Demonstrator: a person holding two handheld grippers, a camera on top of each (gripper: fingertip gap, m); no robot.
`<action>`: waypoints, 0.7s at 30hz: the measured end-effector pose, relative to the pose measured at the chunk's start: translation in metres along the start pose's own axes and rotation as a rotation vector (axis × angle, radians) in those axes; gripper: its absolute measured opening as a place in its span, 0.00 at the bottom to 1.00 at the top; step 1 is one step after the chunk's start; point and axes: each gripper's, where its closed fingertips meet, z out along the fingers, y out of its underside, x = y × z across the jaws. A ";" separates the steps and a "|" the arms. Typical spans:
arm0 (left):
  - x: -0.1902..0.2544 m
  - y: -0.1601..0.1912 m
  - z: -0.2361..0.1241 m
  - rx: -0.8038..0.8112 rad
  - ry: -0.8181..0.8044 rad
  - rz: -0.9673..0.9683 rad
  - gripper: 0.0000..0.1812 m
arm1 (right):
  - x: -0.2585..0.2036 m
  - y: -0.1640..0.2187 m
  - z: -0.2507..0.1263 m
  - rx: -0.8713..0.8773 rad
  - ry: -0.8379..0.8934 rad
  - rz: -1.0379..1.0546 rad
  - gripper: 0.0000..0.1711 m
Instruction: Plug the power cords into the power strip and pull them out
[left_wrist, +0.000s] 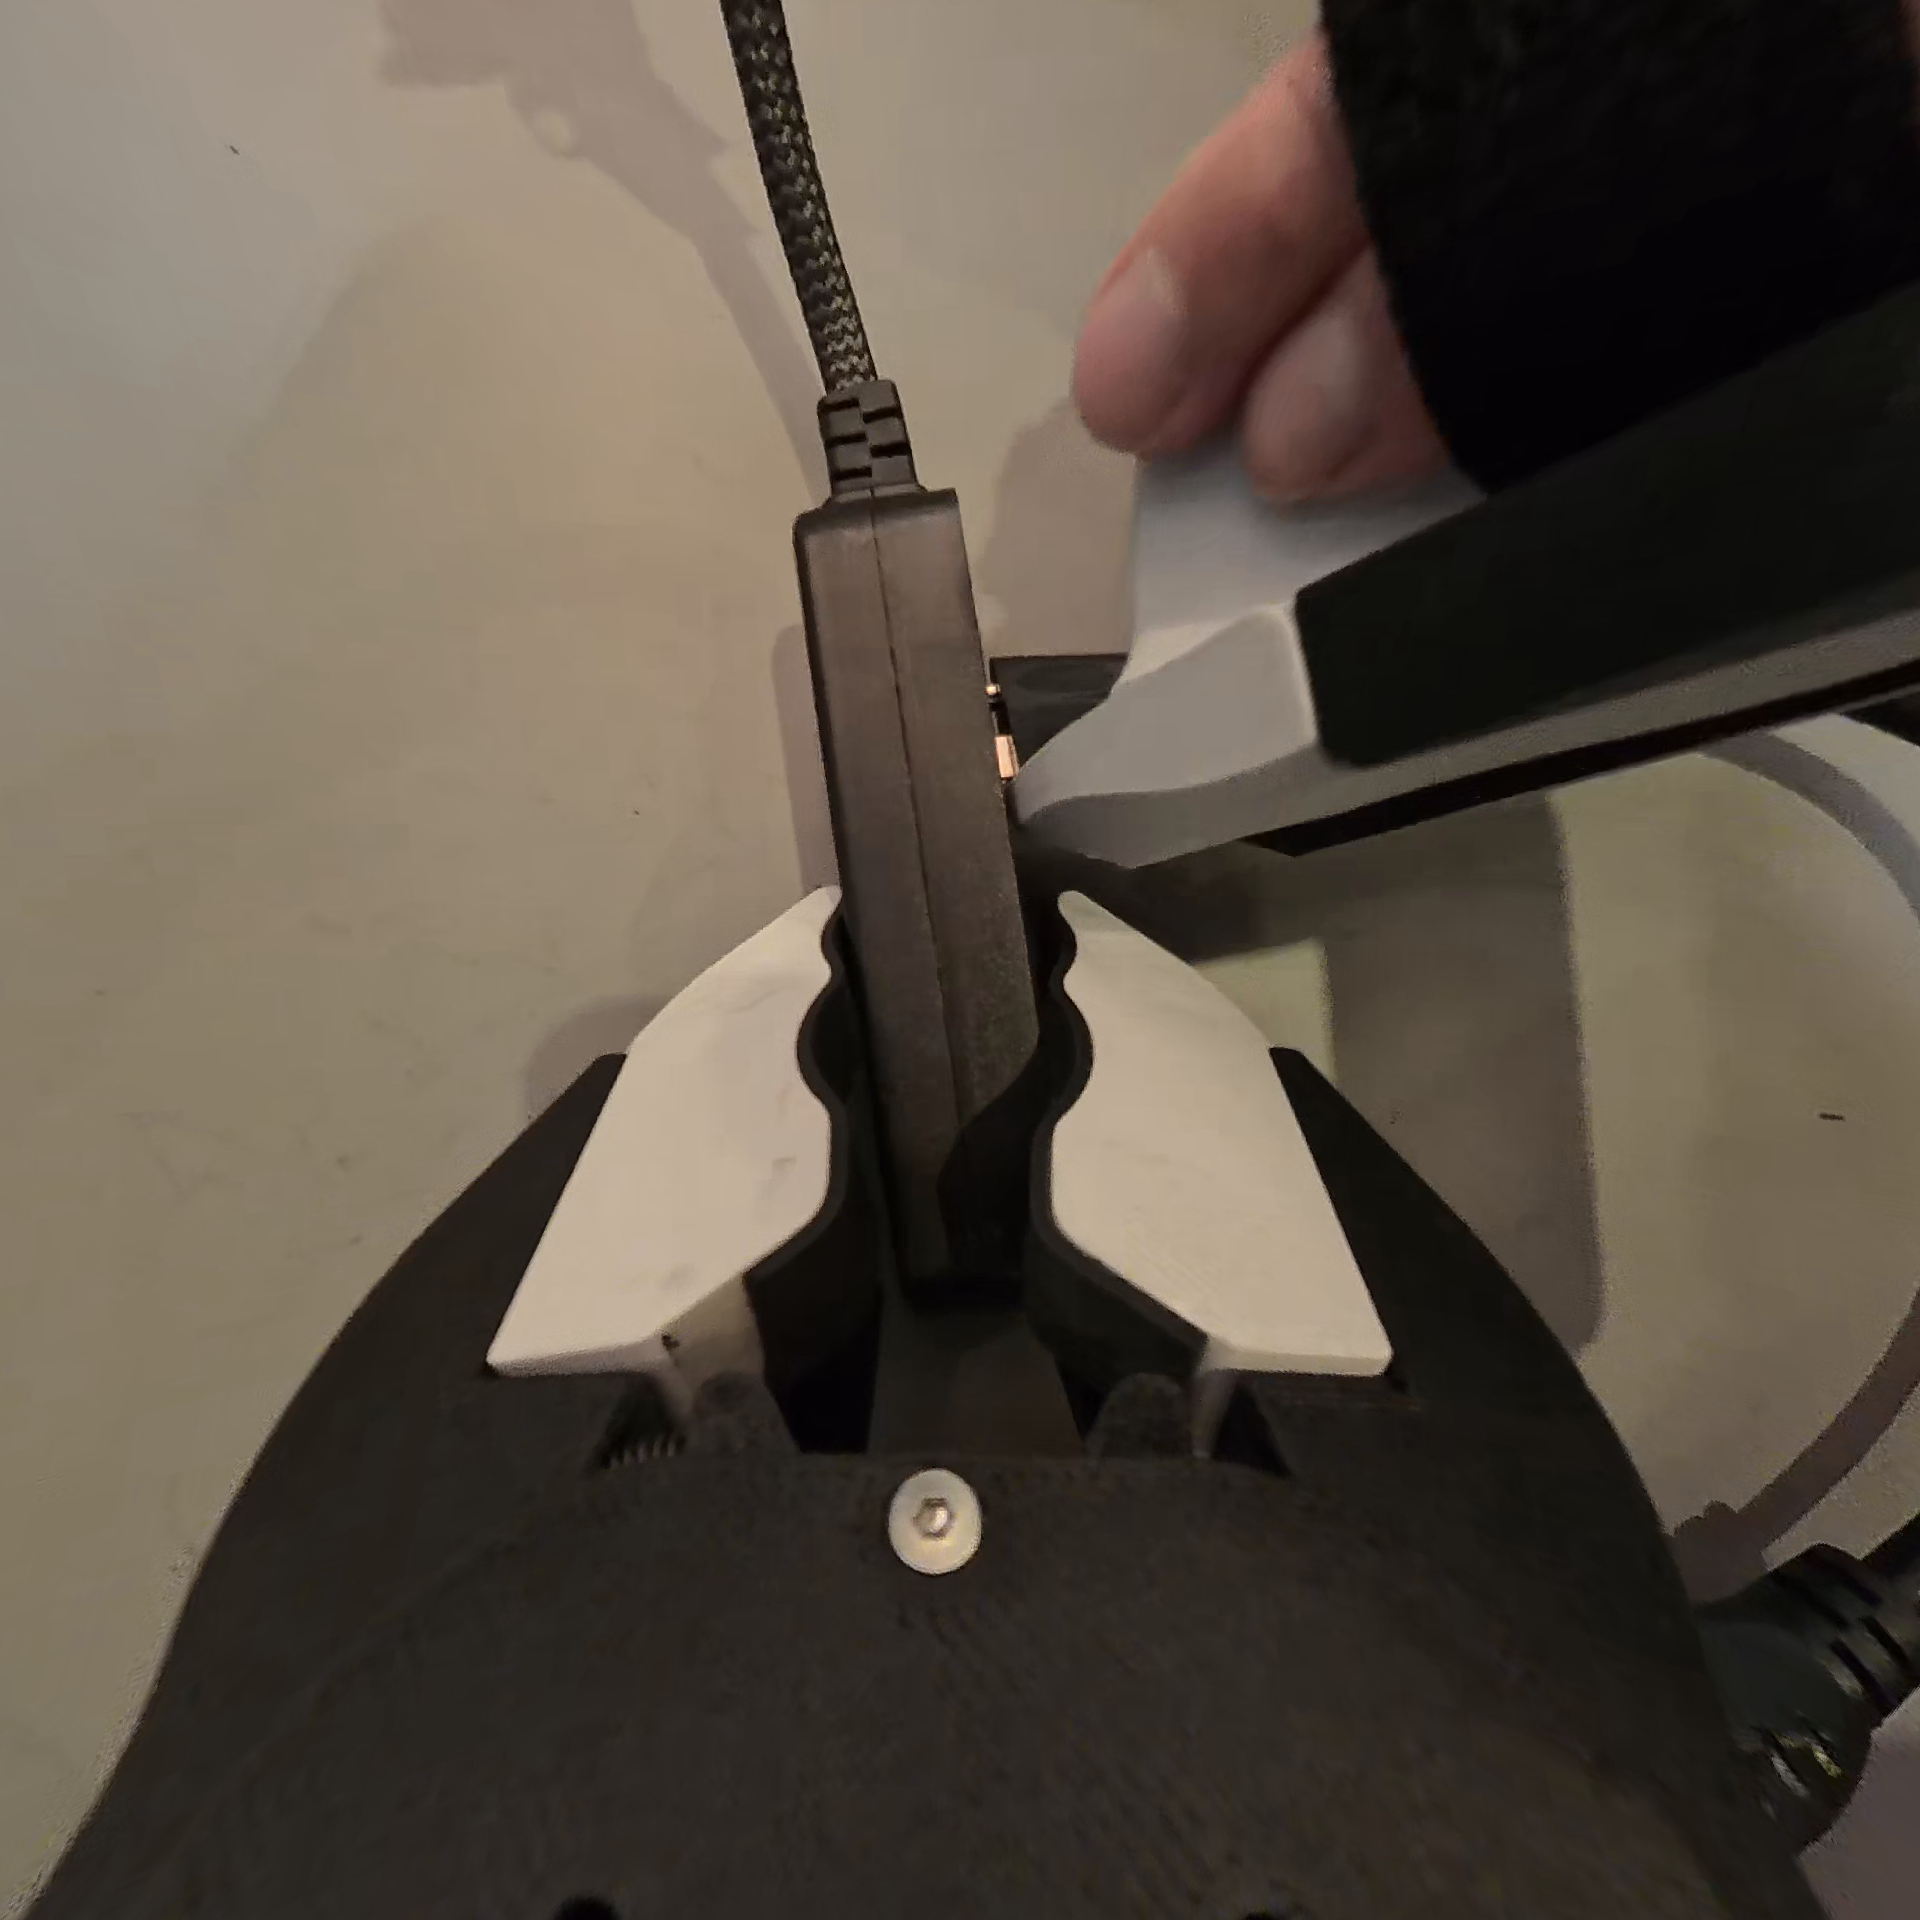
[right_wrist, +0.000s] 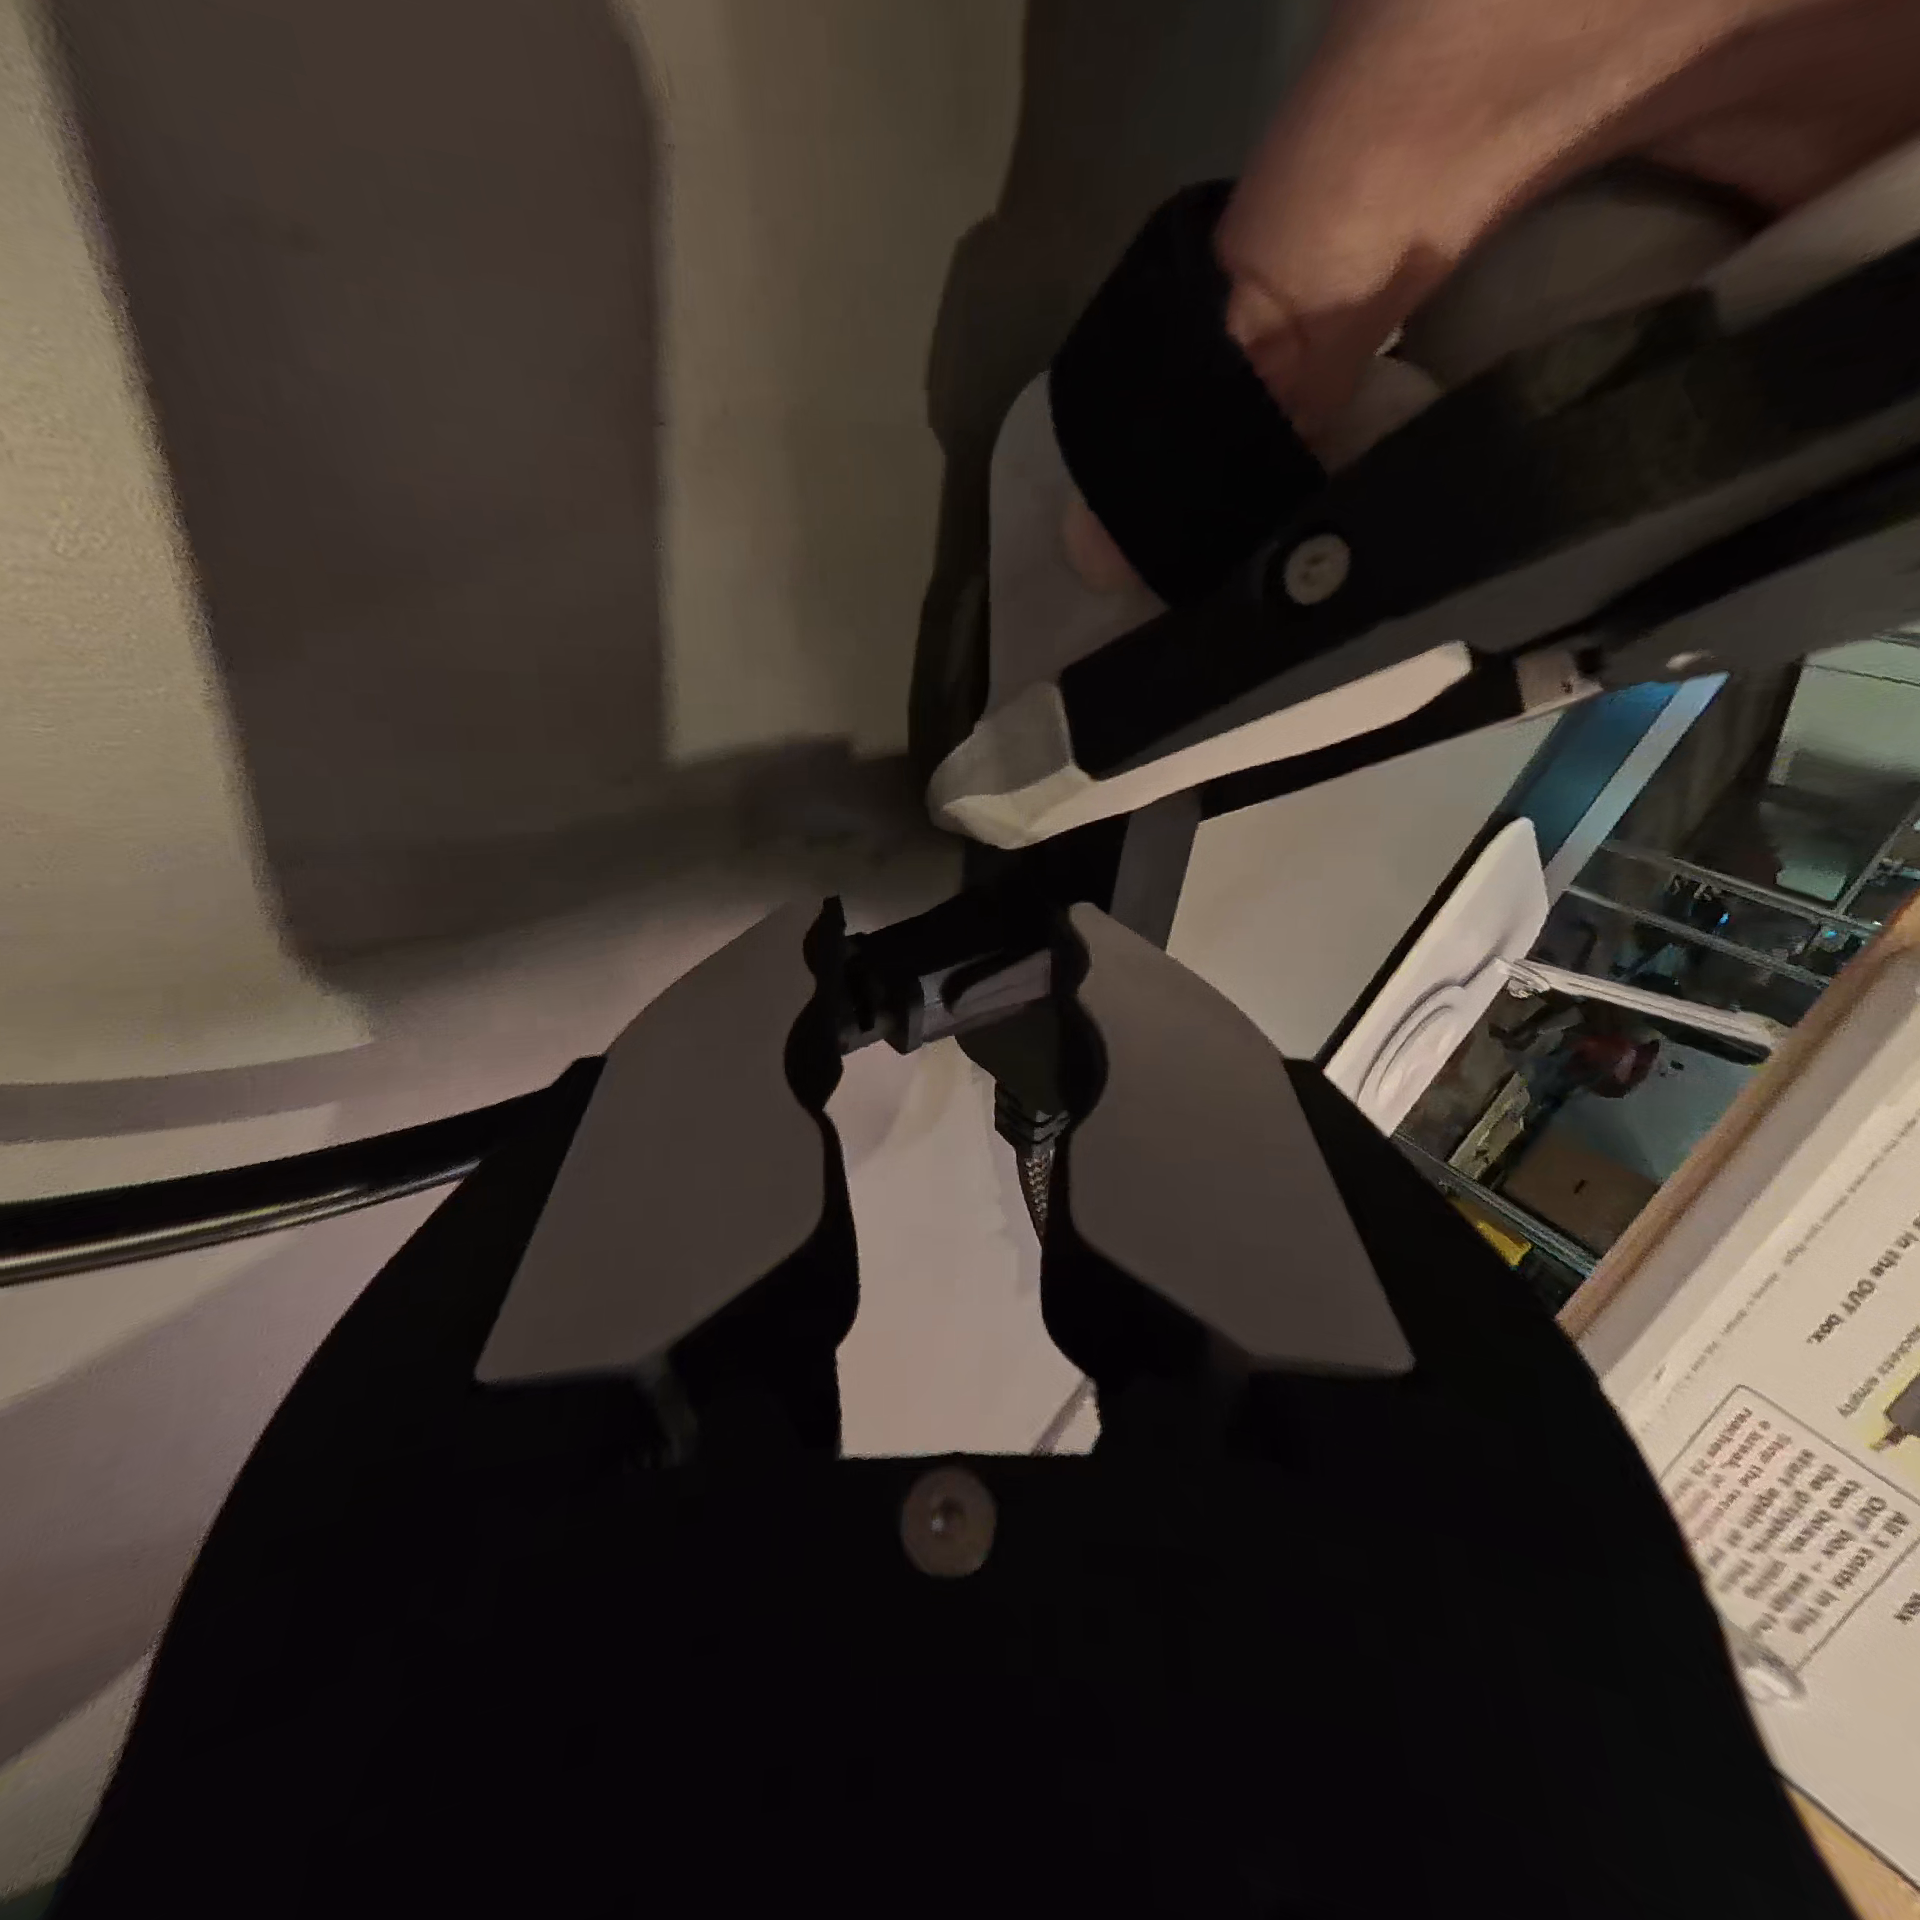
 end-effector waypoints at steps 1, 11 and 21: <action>0.000 0.000 0.000 -0.003 -0.004 0.003 0.17 | 0.000 0.000 0.000 0.011 0.001 0.022 0.24; 0.000 -0.001 -0.001 0.019 0.040 -0.059 0.17 | 0.006 0.000 -0.006 0.033 0.075 0.123 0.26; -0.001 -0.001 -0.001 0.018 0.040 -0.057 0.17 | 0.002 -0.003 -0.005 0.049 0.074 0.083 0.24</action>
